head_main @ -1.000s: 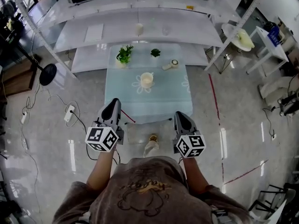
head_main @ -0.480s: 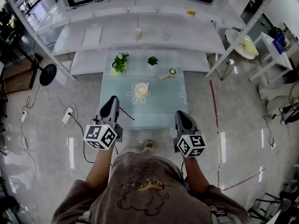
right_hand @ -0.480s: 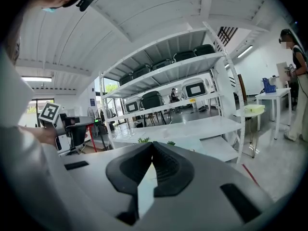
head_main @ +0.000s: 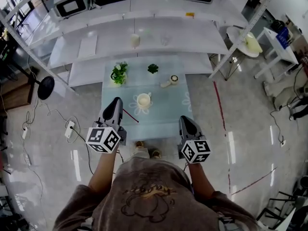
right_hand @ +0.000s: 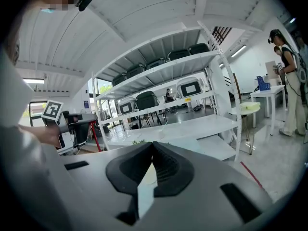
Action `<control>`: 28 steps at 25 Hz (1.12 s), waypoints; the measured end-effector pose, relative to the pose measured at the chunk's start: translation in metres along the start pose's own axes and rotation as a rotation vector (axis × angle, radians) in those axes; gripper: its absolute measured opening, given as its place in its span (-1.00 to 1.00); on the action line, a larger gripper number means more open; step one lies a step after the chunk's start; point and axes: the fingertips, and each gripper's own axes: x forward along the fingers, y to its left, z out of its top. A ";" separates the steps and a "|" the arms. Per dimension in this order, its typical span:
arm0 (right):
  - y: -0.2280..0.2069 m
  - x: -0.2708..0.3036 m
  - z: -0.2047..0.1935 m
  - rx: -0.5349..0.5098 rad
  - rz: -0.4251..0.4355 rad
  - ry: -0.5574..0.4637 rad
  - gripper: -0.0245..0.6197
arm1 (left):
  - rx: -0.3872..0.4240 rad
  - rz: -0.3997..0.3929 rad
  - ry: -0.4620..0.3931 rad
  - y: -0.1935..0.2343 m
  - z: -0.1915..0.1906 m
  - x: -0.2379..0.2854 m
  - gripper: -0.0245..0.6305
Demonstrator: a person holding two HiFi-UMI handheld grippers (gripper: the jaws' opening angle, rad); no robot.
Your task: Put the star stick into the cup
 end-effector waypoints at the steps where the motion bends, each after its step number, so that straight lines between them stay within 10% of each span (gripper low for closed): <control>1: 0.000 0.002 0.002 0.003 -0.007 -0.005 -0.91 | 0.003 -0.009 0.004 0.002 0.001 0.005 -0.83; 28: -0.035 0.020 0.019 0.012 -0.172 -0.028 -0.91 | 0.027 -0.127 0.090 0.035 -0.063 0.149 -0.83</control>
